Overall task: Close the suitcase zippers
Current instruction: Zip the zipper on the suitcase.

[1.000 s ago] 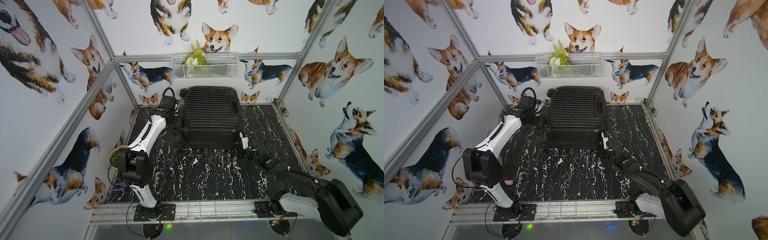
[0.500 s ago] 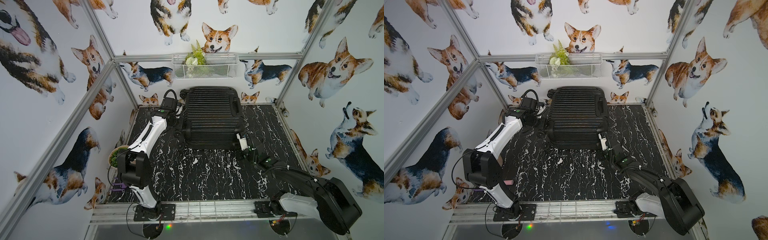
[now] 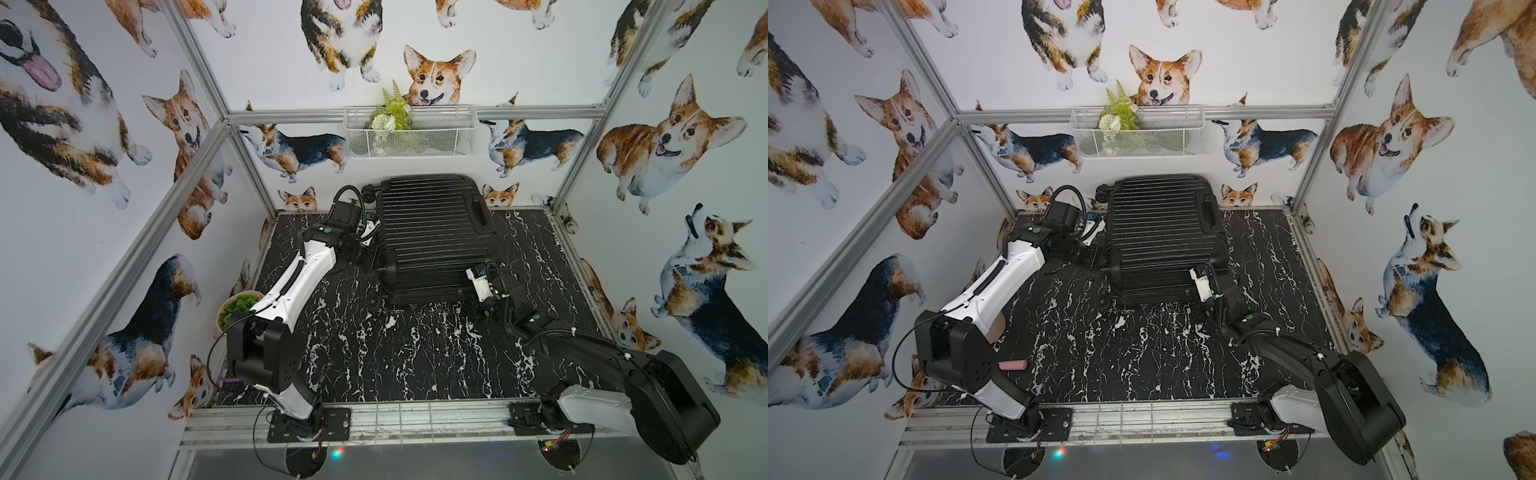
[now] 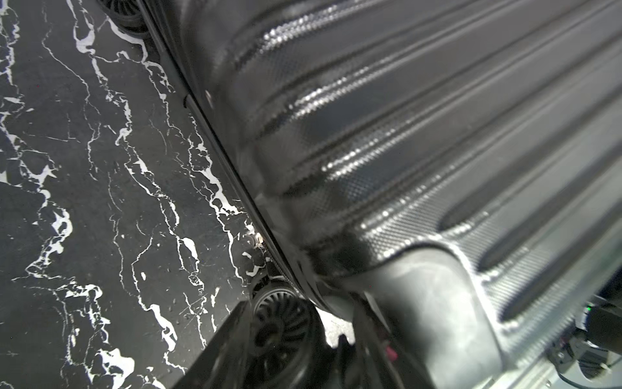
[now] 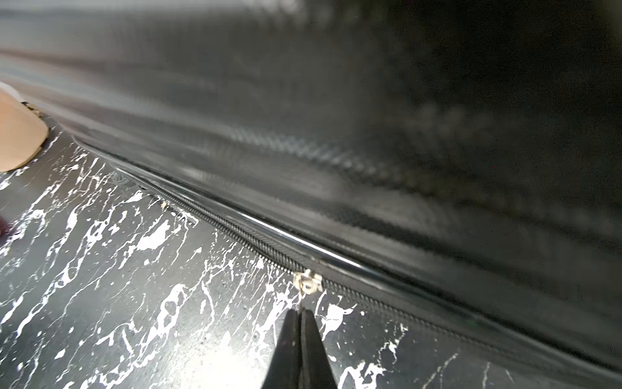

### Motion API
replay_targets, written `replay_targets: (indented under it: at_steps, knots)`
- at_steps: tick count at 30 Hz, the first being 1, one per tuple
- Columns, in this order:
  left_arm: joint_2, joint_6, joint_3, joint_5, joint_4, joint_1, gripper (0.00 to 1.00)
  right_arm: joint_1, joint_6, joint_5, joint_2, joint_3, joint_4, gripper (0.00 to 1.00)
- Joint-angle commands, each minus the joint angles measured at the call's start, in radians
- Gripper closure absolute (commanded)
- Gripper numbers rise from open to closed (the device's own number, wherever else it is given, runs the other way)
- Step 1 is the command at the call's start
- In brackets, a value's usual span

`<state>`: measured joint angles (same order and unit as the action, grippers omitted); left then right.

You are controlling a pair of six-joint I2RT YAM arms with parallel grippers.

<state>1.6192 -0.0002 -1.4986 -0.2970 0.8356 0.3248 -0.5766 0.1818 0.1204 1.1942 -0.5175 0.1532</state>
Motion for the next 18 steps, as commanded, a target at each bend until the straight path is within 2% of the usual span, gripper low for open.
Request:
replay_targets:
  at_steps: [1,4,9,12,15,18]
  knots:
    - [-0.023,0.016,-0.002,0.019,0.028,-0.001,0.41,-0.003,0.003,-0.140,-0.009,-0.005,-0.018,1.00]
    - [-0.027,0.041,-0.034,0.085,0.051,-0.021,0.35,-0.002,0.008,-0.211,-0.020,0.009,-0.027,1.00]
    - [-0.019,0.157,-0.094,0.101,0.081,-0.057,0.33,-0.002,0.018,-0.237,-0.024,0.017,-0.038,1.00]
    - [-0.036,0.347,-0.092,0.038,0.060,-0.069,0.33,-0.002,0.025,-0.242,-0.024,0.023,-0.032,1.00]
    - [-0.071,0.582,-0.032,-0.068,0.008,-0.106,0.33,-0.001,0.025,-0.229,-0.015,0.021,-0.029,1.00]
    - [-0.098,0.853,-0.001,-0.256,0.049,-0.171,0.31,-0.002,0.031,-0.228,-0.004,0.017,-0.029,1.00]
